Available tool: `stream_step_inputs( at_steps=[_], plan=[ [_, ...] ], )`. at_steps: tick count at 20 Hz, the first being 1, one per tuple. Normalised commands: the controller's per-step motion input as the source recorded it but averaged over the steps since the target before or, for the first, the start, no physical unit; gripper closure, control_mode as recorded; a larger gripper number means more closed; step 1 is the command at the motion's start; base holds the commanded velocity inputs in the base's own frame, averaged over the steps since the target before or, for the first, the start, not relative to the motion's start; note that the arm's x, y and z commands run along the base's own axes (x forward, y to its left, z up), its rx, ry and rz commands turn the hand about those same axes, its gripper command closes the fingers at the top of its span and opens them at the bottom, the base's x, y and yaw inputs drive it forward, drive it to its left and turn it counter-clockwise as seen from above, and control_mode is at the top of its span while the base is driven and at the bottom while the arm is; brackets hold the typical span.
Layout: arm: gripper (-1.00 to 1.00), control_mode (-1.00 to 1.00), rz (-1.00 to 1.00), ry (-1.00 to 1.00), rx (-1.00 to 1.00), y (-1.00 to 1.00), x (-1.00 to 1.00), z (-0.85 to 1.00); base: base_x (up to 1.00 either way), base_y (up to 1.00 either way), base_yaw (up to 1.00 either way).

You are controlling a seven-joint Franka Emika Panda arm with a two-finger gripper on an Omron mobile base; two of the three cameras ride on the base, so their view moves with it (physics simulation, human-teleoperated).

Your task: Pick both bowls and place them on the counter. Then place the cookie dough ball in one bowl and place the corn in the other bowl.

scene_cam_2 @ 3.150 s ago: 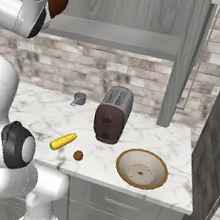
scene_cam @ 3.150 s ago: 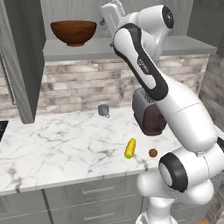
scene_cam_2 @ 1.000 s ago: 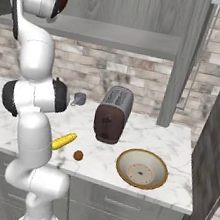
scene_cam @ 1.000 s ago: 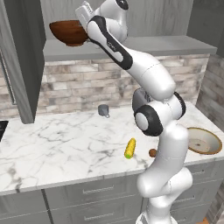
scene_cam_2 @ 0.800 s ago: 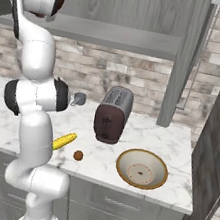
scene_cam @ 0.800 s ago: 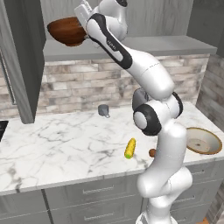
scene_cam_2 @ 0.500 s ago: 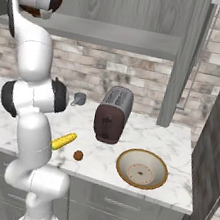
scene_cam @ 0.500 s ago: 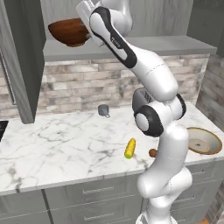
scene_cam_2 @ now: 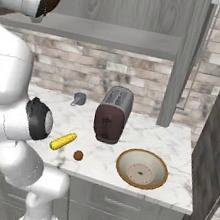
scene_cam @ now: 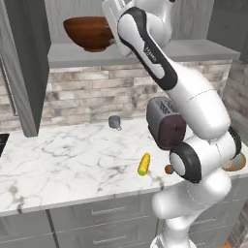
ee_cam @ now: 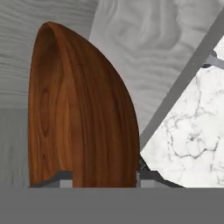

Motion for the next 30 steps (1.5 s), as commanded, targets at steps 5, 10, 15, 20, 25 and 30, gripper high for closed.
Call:
stream_step_inputs(
  at_steps=[5, 10, 15, 20, 25, 30],
  plan=[
    [1.00, -1.00, -0.06, -0.24, 0.15, -0.23, -1.00, -0.48, 0.00, 0.00, 0.00],
    [1.00, -1.00, 0.00, -0.14, 0.01, -0.08, -1.00, -0.43, 0.00, 0.00, 0.00],
    [1.00, -1.00, 0.00, -0.01, 0.00, -0.01, -1.00, -0.44, 0.00, 0.00, 0.00],
    [1.00, -1.00, 0.02, 0.00, -0.04, 0.00, -0.85, -0.53, 0.00, 0.00, 0.00],
    [1.00, -1.00, 0.00, 0.05, -0.08, 0.00, -0.31, -0.69, 0.00, 0.00, 0.00],
    [1.00, -1.00, 0.07, 0.06, -0.03, -0.15, 0.00, -0.67, 0.00, 0.00, 0.00]
  ],
)
